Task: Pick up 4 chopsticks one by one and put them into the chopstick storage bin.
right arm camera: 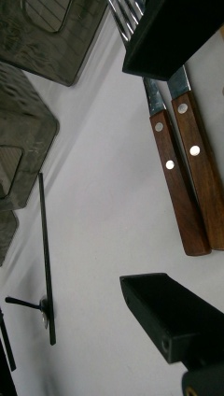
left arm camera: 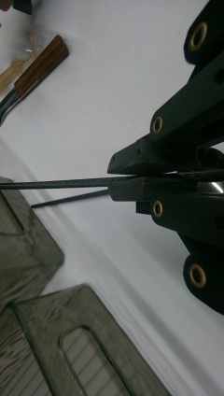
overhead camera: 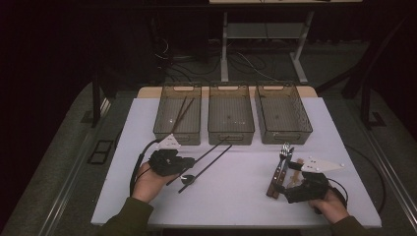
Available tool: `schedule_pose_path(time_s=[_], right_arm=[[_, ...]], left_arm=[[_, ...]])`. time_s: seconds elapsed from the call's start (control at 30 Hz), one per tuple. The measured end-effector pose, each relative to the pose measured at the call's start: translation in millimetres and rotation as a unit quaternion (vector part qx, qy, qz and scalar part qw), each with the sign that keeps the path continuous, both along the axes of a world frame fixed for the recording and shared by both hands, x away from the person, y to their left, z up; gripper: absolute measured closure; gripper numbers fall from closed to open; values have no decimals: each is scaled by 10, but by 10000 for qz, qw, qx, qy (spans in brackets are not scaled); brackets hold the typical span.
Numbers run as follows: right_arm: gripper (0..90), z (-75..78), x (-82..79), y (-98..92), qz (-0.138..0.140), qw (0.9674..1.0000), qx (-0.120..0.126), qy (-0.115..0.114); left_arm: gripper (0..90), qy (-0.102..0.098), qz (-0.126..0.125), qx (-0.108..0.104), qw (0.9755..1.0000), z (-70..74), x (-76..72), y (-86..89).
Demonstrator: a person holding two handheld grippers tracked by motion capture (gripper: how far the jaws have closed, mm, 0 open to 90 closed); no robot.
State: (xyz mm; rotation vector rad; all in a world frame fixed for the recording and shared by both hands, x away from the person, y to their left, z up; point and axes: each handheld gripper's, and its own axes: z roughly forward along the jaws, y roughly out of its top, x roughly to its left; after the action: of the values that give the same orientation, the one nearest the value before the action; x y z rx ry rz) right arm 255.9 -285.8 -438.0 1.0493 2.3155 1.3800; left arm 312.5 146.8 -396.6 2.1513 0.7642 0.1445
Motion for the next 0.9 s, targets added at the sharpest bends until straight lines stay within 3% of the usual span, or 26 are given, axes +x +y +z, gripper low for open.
schedule_pose_path(time_s=[0.4,0.9], right_arm=[[5,6,6,-7,-56,10000,-26,-20],[6,-5,4,11,-57,10000,-76,-30]], left_arm=[[859,-48,209,-46,9998,60,101,136],[859,-125,584,-271,9978,164,296,314]])
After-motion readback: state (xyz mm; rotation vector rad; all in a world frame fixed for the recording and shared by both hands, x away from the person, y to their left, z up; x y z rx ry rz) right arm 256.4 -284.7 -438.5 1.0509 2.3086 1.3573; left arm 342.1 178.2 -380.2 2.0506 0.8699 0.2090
